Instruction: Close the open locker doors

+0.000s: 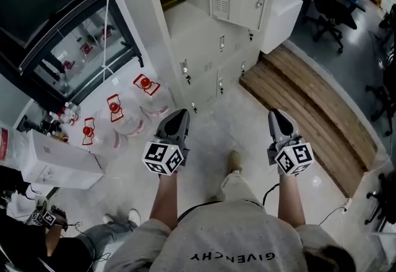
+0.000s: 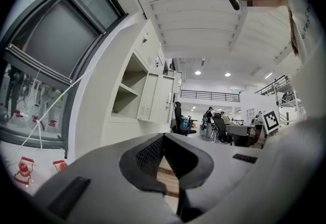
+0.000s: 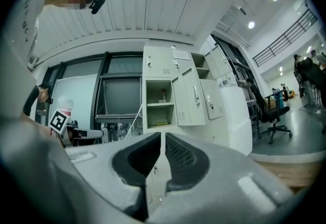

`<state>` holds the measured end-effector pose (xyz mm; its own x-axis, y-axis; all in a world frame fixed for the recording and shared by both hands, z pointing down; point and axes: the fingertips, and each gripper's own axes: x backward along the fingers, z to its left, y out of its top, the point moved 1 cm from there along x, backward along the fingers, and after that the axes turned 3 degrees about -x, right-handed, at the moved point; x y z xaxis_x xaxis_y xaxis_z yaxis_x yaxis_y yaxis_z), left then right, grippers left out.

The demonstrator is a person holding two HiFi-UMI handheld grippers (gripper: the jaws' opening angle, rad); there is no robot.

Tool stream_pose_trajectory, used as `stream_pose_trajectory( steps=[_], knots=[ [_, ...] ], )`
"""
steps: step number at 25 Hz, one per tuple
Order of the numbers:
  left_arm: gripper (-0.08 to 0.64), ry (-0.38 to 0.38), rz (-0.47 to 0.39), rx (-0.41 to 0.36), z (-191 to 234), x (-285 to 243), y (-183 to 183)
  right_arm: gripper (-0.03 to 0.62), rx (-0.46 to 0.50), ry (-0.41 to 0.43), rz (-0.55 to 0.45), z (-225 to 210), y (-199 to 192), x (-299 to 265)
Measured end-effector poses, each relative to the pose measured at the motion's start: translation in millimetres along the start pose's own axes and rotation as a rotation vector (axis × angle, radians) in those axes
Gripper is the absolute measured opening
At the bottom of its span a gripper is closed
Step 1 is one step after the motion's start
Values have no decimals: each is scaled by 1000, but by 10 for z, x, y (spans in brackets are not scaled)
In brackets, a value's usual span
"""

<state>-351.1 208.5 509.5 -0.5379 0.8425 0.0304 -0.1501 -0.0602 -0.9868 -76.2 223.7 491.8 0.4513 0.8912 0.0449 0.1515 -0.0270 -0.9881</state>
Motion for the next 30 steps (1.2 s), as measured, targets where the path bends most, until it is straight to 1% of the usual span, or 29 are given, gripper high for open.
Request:
stream_pose_trajectory(
  steps=[6, 9, 14, 21, 26, 30],
  knots=[
    [-3, 70, 4, 9, 423, -620, 73, 61, -28, 44, 5, -552, 31, -850],
    [-3, 110, -7, 13, 591, -983, 143, 94, -41, 70, 19, -850, 87, -1265],
    [-3, 156, 3, 26, 864, -1532, 114, 136, -59, 107, 36, -1273, 82, -1879],
    [-3, 195, 18, 29, 1084, -2216, 24, 190, -78, 154, 45, -1809, 70, -2628],
    [-3, 233, 15, 37, 1198, -2562, -43, 201, -69, 188, 54, -2087, 63, -3026],
    [-3, 255, 26, 30, 1258, -2725, -60, 206, -63, 208, 46, -2266, 120, -3351]
  ],
)
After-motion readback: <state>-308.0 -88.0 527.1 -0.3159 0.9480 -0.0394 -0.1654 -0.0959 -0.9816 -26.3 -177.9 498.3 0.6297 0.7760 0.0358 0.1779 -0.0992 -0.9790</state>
